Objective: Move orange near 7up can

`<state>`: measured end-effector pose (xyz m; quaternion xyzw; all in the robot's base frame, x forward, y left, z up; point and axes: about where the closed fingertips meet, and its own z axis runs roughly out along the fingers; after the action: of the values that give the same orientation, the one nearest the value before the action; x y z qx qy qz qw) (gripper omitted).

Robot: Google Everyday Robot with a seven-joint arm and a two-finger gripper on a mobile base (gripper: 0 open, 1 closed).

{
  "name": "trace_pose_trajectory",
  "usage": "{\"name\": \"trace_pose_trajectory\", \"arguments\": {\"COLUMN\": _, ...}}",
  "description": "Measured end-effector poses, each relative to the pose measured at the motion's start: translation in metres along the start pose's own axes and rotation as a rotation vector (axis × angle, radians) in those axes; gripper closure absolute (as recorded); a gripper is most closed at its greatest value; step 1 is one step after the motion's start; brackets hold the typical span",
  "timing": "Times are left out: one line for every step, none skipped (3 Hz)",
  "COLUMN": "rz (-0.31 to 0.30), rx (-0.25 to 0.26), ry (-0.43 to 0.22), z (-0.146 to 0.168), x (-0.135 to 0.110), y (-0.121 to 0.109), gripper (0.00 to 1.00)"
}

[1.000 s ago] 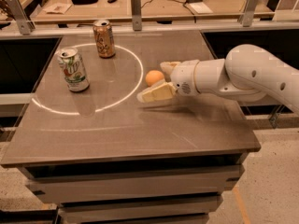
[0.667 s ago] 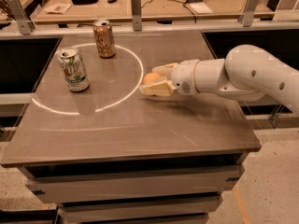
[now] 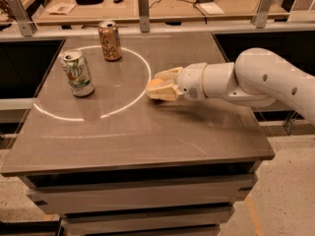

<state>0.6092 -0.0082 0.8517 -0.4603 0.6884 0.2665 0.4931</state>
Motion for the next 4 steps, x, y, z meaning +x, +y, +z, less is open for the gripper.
{"name": "trace_pose_trajectory", "arguments": {"rz": 0.014, "rx": -0.021, "ry": -0.011, "z": 0.006, "x": -0.015, "y": 0.010, "gripper": 1.00}}
{"name": "trace_pose_trajectory", "arguments": {"rz": 0.020, "rx": -0.051, "ry": -0.038, "z": 0.017, "x": -0.039, "y": 0.024, "gripper": 1.00}}
{"name": "trace_pose_trajectory", "arguments": {"rz": 0.015, "rx": -0.077, "ry": -0.054, "z": 0.029, "x": -0.054, "y": 0.036, "gripper": 1.00}}
{"name": "trace_pose_trajectory", "arguments": {"rz": 0.009, "rx": -0.125, "ry": -0.076, "z": 0.048, "x": -0.059, "y": 0.052, "gripper": 1.00}}
